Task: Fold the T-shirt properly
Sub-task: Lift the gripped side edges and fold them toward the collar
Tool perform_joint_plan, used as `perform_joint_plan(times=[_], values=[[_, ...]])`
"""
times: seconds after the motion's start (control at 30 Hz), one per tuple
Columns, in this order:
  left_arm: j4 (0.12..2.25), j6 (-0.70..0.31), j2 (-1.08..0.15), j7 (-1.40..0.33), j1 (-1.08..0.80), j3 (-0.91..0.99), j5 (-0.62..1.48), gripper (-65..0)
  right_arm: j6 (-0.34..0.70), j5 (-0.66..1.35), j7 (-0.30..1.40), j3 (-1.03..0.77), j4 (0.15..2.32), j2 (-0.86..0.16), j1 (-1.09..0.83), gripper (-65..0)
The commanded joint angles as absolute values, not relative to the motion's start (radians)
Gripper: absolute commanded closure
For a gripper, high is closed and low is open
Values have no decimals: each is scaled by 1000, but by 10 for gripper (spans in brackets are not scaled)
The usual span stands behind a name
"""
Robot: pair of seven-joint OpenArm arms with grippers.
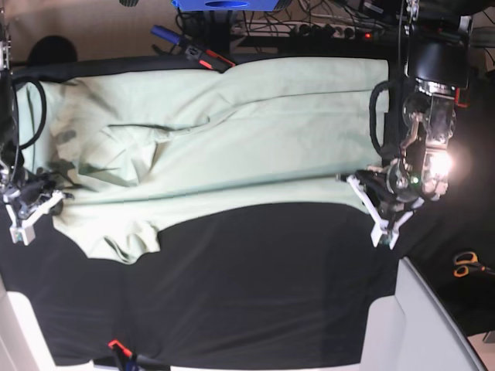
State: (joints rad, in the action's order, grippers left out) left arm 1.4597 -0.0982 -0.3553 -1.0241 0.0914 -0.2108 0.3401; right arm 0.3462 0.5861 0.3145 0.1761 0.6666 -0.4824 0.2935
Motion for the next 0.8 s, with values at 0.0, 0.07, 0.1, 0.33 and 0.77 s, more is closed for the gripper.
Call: perform_joint_plan(times=[0.0, 0.07, 0.1, 0.33, 0.77], values=[[1486, -90, -369, -1009, 102, -203, 334, 0, 341, 593, 298, 166, 682, -510, 303, 0], [1488, -90, -371, -1009, 88, -203, 334, 0, 343, 593, 298, 166, 691, -510, 288, 0], [1488, -90, -371, -1009, 81, -203, 334, 0, 343, 593, 298, 165, 711, -510, 274, 0], [1524, -90, -384, -1009, 7, -203, 332, 0, 340, 588, 346, 31, 877, -501, 159, 0], [1604, -90, -406, -1056, -77, -203, 326, 0, 338, 591, 398, 4, 1004, -499, 48, 0]])
